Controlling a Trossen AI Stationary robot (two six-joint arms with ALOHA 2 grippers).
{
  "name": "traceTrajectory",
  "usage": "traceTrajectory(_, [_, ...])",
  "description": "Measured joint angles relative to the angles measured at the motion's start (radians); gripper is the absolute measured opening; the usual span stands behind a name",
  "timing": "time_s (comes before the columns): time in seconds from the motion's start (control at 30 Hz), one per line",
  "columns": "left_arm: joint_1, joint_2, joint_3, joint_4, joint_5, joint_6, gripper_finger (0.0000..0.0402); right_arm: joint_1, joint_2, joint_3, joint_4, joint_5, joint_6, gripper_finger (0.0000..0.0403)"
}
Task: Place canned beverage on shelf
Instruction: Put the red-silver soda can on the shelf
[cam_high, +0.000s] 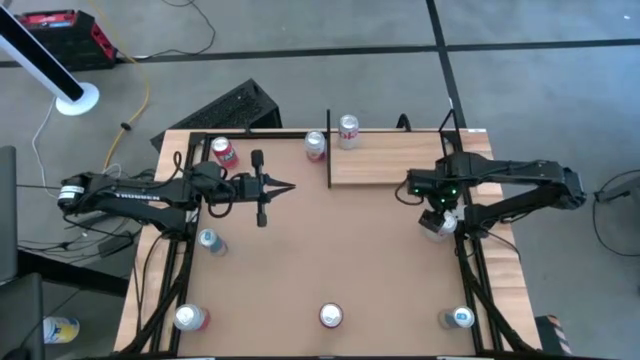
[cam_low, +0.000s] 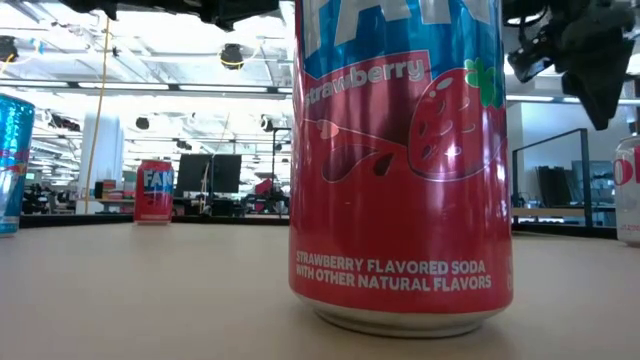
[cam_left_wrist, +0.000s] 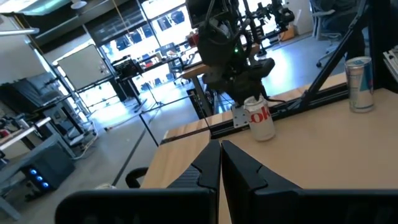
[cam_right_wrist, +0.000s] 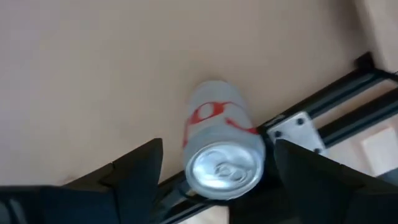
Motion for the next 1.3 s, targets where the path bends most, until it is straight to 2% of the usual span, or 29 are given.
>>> traceTrajectory(0.2, [0.000, 0.000, 0.000, -0.005, 0.000, 0.000, 0.0000, -0.002, 0.007, -0.010, 0.003, 0.014, -0.030, 0.0329])
traceTrajectory(0.27, [0.000, 0.000, 0.000, -0.011, 0.000, 0.000, 0.0000, -0.009, 0.005, -0.031, -0.001, 0.032, -0.101, 0.0329])
traceTrajectory(0.43, [0.000, 0.000, 0.000, -0.014, 0.000, 0.000, 0.0000, -0.030, -0.075, -0.088, -0.003, 0.050, -0.188, 0.0328])
traceTrajectory(0.63, [0.004, 0.000, 0.001, -0.014, 0.000, 0.000, 0.0000, -0.024, -0.242, -0.097, -0.001, -0.080, -0.121, 0.0328])
traceTrajectory(0.73, [0.007, 0.000, 0.001, -0.014, -0.001, -0.001, 0.0000, -0.003, -0.307, -0.097, 0.000, -0.085, -0.063, 0.0328])
traceTrajectory(0.83, [0.007, 0.000, 0.001, -0.014, -0.001, -0.005, 0.0000, 0.021, -0.349, -0.097, 0.001, -0.037, -0.035, 0.0328])
traceTrajectory(0.97, [0.007, 0.000, 0.001, -0.014, 0.000, -0.005, 0.0000, 0.046, -0.356, -0.101, 0.002, -0.003, 0.014, 0.0328])
traceTrajectory(1.2, [0.007, 0.000, 0.001, -0.014, 0.000, -0.005, 0.0000, 0.081, -0.324, -0.218, 0.000, -0.009, 0.023, 0.0328])
traceTrajectory(1.3, [0.007, 0.000, 0.001, -0.014, 0.000, -0.004, 0.0000, 0.096, -0.304, -0.225, 0.015, -0.023, 0.029, 0.0328])
